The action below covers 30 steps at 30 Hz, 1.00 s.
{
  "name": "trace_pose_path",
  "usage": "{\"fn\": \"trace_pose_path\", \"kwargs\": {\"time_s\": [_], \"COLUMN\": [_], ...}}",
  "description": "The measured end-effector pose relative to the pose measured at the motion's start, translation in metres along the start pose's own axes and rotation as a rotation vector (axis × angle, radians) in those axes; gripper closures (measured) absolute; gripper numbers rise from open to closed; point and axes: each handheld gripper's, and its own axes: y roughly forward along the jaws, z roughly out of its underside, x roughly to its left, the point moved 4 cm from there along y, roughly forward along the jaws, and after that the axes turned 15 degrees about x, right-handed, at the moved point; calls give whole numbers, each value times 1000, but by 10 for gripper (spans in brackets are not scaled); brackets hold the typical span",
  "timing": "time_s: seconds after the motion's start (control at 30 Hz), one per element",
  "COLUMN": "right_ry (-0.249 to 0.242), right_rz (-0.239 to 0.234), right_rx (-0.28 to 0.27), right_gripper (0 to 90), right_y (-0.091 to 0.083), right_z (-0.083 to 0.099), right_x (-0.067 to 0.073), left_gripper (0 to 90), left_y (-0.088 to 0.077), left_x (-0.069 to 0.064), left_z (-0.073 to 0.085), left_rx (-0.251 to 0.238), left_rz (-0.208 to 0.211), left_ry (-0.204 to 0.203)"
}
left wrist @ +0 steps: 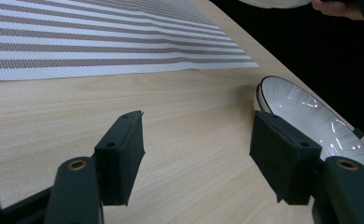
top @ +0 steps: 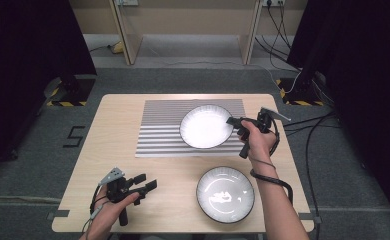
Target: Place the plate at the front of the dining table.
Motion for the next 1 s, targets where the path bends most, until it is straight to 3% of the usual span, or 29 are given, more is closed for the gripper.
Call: {"fn": "trace_pose_path", "kwargs": {"time_s": [1.0], "right_ry": [8], "right_rz": [17], "right_rx": [16], "right_gripper": [739], "right_y": [21], "right_z": [-12], "right_x": [5], "left_gripper": [346], "left_y": [-1], "left_x": [2], "left_z": [0], "left_rx": [-3], "left_rz": [-3], "left_ry": [-5]}}
